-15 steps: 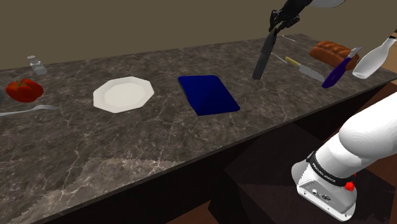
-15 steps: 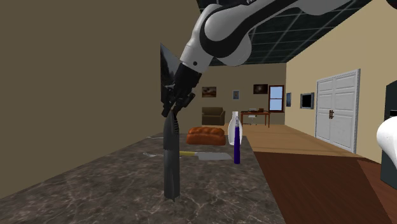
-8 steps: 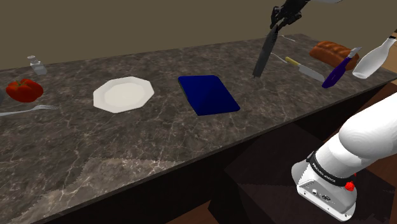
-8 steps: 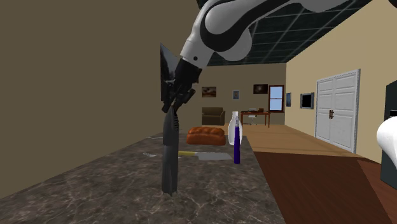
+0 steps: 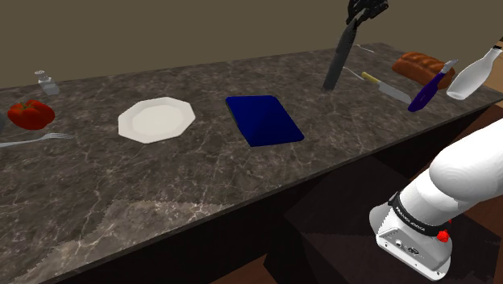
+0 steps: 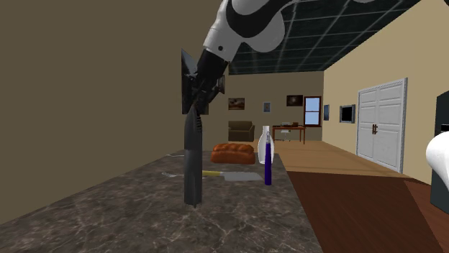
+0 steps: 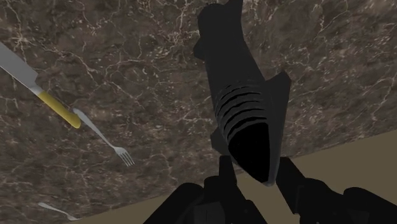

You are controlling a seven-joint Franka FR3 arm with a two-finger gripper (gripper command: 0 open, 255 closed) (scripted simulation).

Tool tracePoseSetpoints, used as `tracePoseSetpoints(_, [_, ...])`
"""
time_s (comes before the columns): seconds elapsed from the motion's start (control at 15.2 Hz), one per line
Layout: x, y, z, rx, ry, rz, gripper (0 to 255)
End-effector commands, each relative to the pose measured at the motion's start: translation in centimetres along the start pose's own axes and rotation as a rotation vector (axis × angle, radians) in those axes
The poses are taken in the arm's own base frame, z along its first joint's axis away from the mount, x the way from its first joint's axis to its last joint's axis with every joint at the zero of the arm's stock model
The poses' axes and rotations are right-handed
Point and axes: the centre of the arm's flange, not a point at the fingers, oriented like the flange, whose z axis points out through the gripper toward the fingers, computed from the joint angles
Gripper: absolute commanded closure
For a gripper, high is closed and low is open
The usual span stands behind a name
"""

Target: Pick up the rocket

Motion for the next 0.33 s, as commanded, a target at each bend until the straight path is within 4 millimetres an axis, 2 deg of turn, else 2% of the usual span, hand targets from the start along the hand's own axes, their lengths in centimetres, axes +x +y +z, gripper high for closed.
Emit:
tracePoseSetpoints(0.0, [0.49, -0.07, -0.89, 0.000, 0.001, 0.000, 255])
tracePoseSetpoints(0.13, [1.00, -0.18, -1.80, 0.000, 0.001, 0.000, 255])
tracePoseSetpoints(0.26, [1.04, -0.18, -1.87, 0.000, 0.001, 0.000, 255])
